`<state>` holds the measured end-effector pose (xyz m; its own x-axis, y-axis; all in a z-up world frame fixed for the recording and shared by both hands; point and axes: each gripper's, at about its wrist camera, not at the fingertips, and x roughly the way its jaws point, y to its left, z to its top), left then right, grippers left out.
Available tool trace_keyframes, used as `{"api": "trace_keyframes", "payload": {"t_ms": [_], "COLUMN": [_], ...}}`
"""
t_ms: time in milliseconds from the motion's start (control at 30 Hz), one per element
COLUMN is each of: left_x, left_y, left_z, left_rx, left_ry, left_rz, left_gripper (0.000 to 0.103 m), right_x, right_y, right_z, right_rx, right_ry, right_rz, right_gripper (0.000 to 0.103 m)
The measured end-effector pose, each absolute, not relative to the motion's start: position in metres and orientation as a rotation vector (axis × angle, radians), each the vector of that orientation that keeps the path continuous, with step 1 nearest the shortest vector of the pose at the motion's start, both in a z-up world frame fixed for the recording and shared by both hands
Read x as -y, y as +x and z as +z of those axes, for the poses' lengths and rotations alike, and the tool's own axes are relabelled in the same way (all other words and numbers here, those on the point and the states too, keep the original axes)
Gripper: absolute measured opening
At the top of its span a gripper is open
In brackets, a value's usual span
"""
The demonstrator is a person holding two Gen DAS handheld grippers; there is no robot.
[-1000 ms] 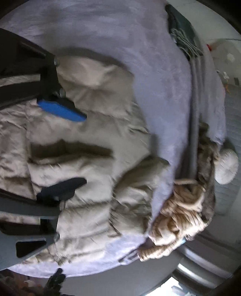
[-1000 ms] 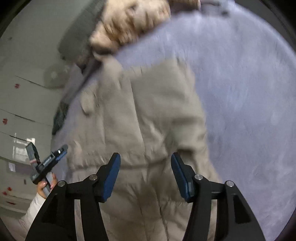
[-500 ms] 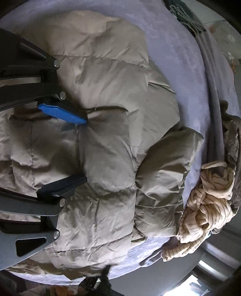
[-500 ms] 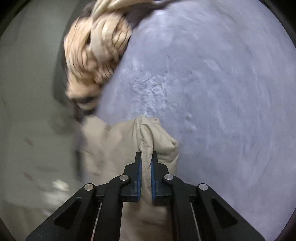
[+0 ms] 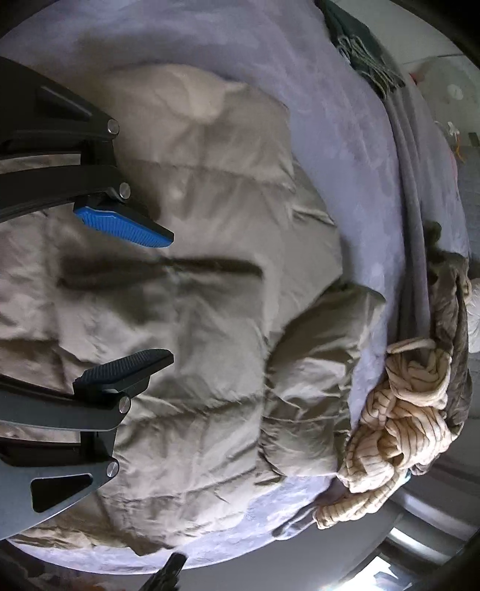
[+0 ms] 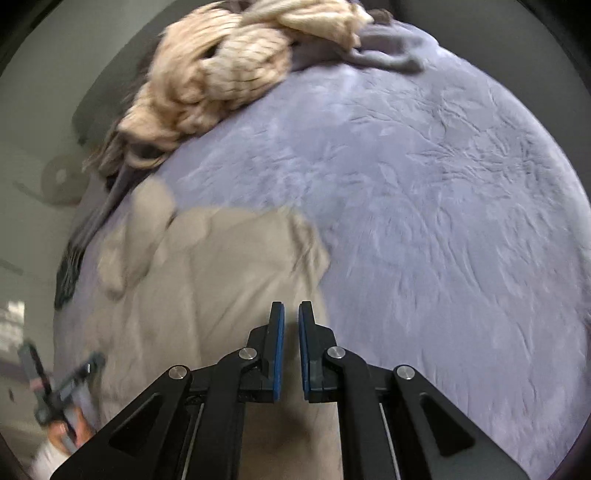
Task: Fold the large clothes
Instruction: 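Pinch the folded side edge with the right tool and lay it flat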
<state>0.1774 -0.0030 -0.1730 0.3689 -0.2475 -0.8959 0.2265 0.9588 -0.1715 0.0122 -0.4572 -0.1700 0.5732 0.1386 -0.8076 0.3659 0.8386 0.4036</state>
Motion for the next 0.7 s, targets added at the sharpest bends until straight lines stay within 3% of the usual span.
{"api": "trace_keyframes", "payload": {"t_ms": [200,267,367,700], "left_x": [-0.001,0.002,0.007,-0.013], "left_y": [0.171,0.170,0.169,0.145], "left_z": [-0.196,-0.201,-0.205,-0.175], "left_rx": [-1.170,-1.162,-1.154,-1.188], "left_ry": [0.042,0.075,0.111,0.082], "left_rz": [-0.277,-0.279,-0.280,-0.200], "left_gripper": [0.061,0.064,0.066,0.066], "right_x": [0.423,0.423,0.425,0.415], "right_y": [-0.010,-0.006,-0.002,-0.027], "right_z": [-0.187,-0.206,-0.222,-0.192], "right_rx": [-1.050,-1.082,-1.089,-1.093], "right_ry": [0.484,0.473,0.469,0.474], "right_rz": [-0.119,-0.134,-0.138,-0.175], "right_gripper": [0.008,0.002,0.001,0.006]}}
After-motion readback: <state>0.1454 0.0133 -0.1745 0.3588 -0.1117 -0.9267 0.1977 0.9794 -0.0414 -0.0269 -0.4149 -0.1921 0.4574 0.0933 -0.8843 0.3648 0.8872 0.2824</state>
